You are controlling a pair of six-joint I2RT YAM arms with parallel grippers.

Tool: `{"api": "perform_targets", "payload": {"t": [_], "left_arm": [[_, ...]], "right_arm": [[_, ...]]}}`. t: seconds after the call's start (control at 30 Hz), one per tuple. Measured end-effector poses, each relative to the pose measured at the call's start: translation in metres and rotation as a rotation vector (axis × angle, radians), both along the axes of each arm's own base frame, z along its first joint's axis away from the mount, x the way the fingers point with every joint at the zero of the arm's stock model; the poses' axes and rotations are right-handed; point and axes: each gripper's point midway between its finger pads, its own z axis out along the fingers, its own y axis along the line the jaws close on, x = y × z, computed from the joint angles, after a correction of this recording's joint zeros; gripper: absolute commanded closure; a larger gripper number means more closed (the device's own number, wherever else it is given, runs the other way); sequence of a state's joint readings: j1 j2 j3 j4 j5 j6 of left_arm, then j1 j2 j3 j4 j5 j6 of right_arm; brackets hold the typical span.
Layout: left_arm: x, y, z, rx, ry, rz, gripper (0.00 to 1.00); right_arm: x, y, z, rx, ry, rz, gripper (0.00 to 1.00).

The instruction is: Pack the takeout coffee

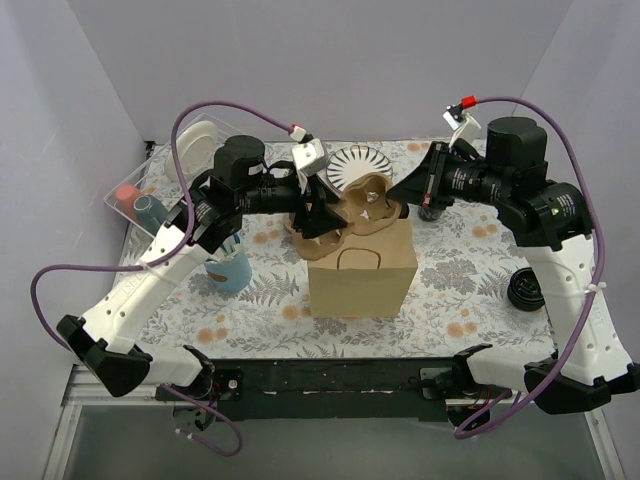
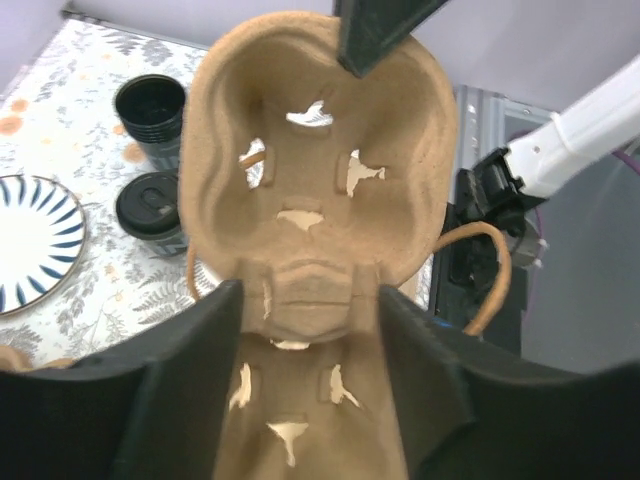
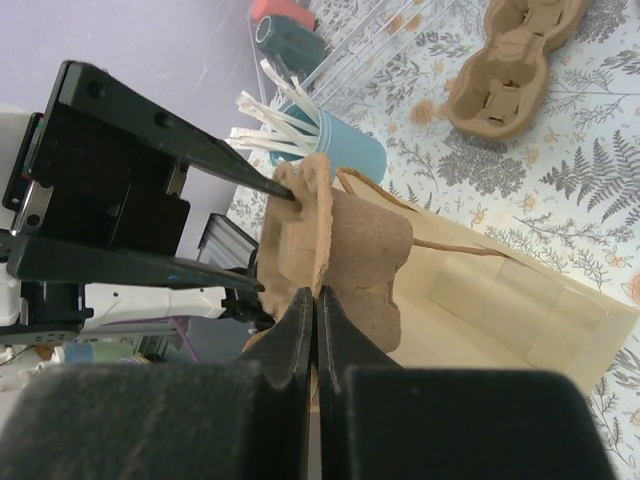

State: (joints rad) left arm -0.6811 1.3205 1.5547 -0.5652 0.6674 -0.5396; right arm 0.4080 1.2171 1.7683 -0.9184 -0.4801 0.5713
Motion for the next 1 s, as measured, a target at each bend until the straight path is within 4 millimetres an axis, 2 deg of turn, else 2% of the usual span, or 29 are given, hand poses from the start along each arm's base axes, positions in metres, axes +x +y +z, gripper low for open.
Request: {"api": "perform_targets", "payload": {"t": [0.1,0.33,0.57,0.77,1.0], "left_arm": [[0.008,0.004,0.006,-0.010,-0.012,0.073,0.36],[0.019,0.026,0.030,-0.052,0.019,0.272,0.37],[0.021,0.044,0.031,-0.078,0.127,0.417,0.43],[0.020,0.054,0.008,-0.073,0.261,0.522,0.53],[0.022,0.061,-0.040,-0.007,0.421,0.629,0.57]], "right_arm": [[-0.002,-0.002,0.000,0.003,-0.013,-0.010,0.99],[-0.011,-0.012,0.009,0.012,-0.069,-0.043,0.99],[-0.011,-0.020,0.010,-0.006,-0.084,-0.090,0.99],[-0.018,-0.030,0.004,-0.028,-0.089,-0.125,0.99],[-0.027,-0.040,-0.008,-0.047,-0.081,-0.161,0.99]]}}
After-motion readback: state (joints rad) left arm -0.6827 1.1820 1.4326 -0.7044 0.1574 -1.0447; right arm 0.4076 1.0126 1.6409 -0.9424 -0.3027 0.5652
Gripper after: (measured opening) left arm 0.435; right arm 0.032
